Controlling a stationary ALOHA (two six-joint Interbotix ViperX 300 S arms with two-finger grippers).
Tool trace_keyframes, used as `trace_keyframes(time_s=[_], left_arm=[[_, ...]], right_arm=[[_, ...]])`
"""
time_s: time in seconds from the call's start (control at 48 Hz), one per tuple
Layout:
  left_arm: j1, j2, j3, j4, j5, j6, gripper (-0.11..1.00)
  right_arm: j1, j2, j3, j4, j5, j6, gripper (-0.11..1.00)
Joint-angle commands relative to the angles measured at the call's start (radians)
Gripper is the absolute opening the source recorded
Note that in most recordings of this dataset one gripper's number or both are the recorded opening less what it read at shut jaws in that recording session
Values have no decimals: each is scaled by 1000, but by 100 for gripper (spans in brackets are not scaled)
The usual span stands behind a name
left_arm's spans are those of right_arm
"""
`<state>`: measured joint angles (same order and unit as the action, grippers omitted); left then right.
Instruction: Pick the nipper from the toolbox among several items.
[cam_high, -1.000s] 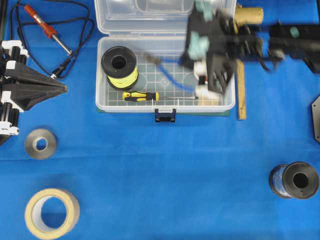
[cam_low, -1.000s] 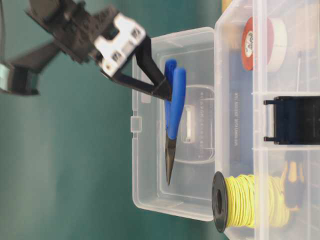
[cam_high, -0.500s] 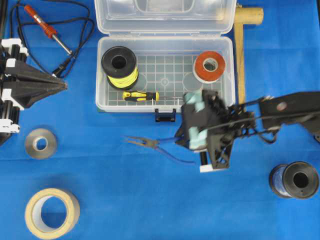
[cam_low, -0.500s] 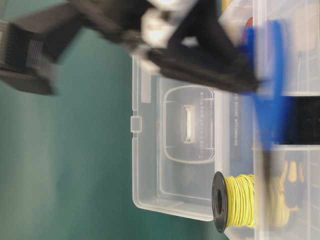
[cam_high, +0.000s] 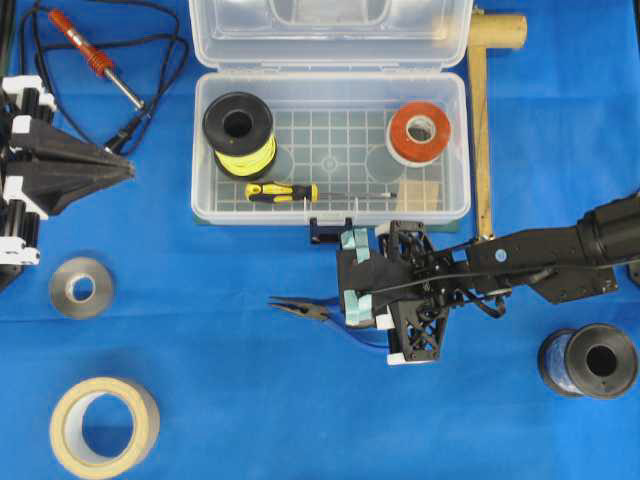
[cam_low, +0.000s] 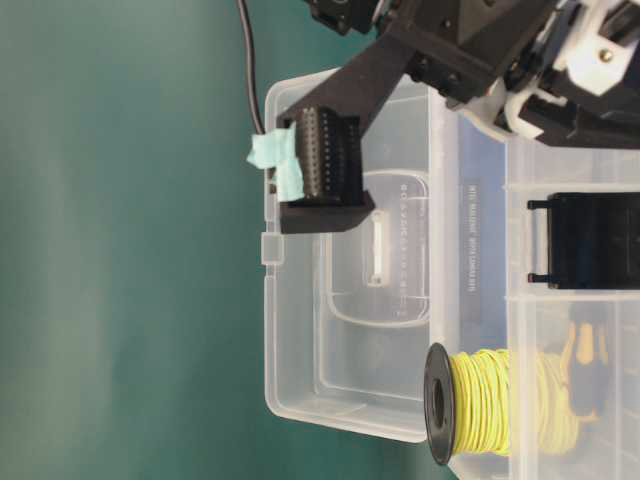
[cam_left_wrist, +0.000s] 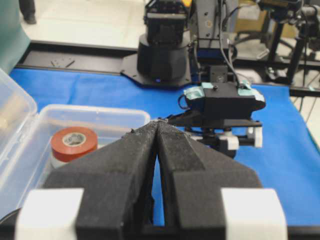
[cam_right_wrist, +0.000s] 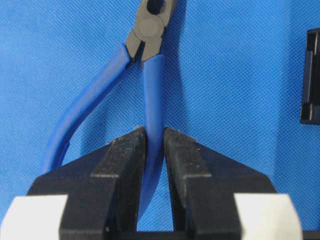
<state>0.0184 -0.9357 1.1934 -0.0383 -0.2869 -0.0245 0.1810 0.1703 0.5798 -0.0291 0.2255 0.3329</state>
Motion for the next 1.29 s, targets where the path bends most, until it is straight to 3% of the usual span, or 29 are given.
trace_keyframes(time_s=[0.0,0.125,0.333,0.396,0.5,0.709,1.042,1.271], left_arm=[[3,3,-9,-2,0,0,0],[3,3,-8,-2,11,0,0],[3,-8,-9,-2,23,0,0],[3,-12,-9,-2,23,0,0],[3,-21,-9,-2,25,0,0],[3,-26,-9,-2,31,-2,0],[3,-28,-6,-2,31,-2,0],[5,-25,-3,-2,29,-2,0]], right_arm=[[-6,-18,-17,2,6,3,13],[-15,-38,-28,2,49,3,15],[-15,-173,-31,-20,109,-12,73],[-15,-233,-25,-32,130,-12,83],[-17,-357,-3,-71,172,-11,77],[-23,-609,110,-144,193,2,79],[-63,-1085,417,-152,123,2,79],[-114,-1236,558,-150,84,2,79]])
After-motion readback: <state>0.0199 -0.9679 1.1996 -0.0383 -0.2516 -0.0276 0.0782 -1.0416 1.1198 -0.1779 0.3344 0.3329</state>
